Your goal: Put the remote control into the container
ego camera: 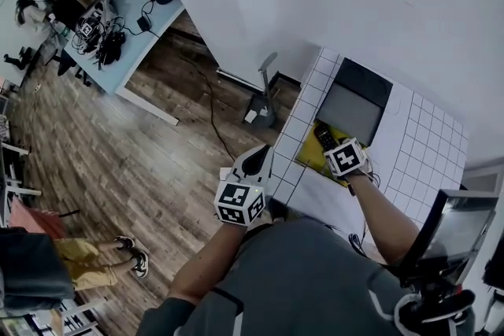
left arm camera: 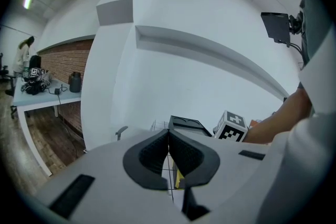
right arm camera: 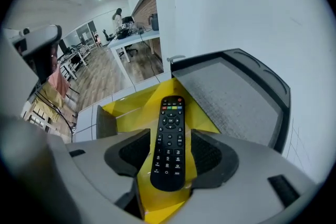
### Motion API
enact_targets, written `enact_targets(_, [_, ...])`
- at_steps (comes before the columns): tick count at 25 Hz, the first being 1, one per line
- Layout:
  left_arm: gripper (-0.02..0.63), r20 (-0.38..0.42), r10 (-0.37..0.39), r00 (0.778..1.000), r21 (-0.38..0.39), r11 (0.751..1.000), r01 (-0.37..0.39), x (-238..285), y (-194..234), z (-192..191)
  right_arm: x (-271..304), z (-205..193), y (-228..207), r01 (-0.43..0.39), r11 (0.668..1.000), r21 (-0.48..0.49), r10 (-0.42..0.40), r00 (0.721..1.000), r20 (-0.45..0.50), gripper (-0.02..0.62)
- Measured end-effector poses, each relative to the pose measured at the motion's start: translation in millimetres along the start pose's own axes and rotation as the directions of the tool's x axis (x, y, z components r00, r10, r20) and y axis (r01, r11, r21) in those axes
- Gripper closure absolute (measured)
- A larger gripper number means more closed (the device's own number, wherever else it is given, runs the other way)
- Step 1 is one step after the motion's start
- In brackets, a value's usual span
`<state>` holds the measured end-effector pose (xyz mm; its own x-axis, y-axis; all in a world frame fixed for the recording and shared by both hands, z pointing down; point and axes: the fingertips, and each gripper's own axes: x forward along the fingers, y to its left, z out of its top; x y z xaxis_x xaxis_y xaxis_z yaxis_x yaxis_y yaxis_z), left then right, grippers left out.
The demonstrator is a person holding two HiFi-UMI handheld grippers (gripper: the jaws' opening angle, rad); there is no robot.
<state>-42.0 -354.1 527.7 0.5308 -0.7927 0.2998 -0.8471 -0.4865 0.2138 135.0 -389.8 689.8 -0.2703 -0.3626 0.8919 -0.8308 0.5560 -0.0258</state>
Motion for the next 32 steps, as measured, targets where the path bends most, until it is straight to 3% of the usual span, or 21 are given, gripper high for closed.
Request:
enact_targets(7, [0.595, 0.049, 0.031, 0.998, 0.005, 0.999, -0.031, -14, -4, 15, -57, 26, 15, -0.022, 0.999, 0.030, 0.015, 0.980, 0.197, 0.365])
enact_targets(12, [0.595, 0.063, 0.014, 0.998, 0.012, 1.000, -0.015, -23, -22, 24, -102, 36, 31, -0.102, 0.995, 0.021, 0.091, 0.946, 0.312, 0.365])
enact_targets(18, [0.595, 0.136, 0.012, 0.991, 0.043, 0.999, -0.018, -42, -51, 50, -163, 50, 29, -0.109, 0.992, 0.058, 0.067, 0.871, 0.487, 0.386])
enact_targets(20, [0.596, 0.150, 0.004, 0.989, 0.069, 0.997, -0.014, -49, -63, 58, -185, 53, 29, -0.114, 0.992, 0.060, 0.064, 0.842, 0.536, 0.474])
enact_targets(23, [0.596, 0.168, 0.003, 0.986, 0.085, 0.996, -0.018, -58, -78, 69, -214, 58, 38, -0.157, 0.987, 0.032, 0.107, 0.795, 0.597, 0.522])
enact_targets(27, [0.597, 0.217, 0.041, 0.975, 0.013, 0.999, -0.045, -76, -87, 77, -242, 53, 56, -0.217, 0.976, -0.027, 0.183, 0.743, 0.644, 0.560])
enact_targets(32, [0.597, 0.232, 0.127, 0.964, 0.044, 0.989, -0.141, -100, -84, 89, -267, 56, 68, -0.216, 0.974, -0.064, 0.197, 0.683, 0.703, 0.572])
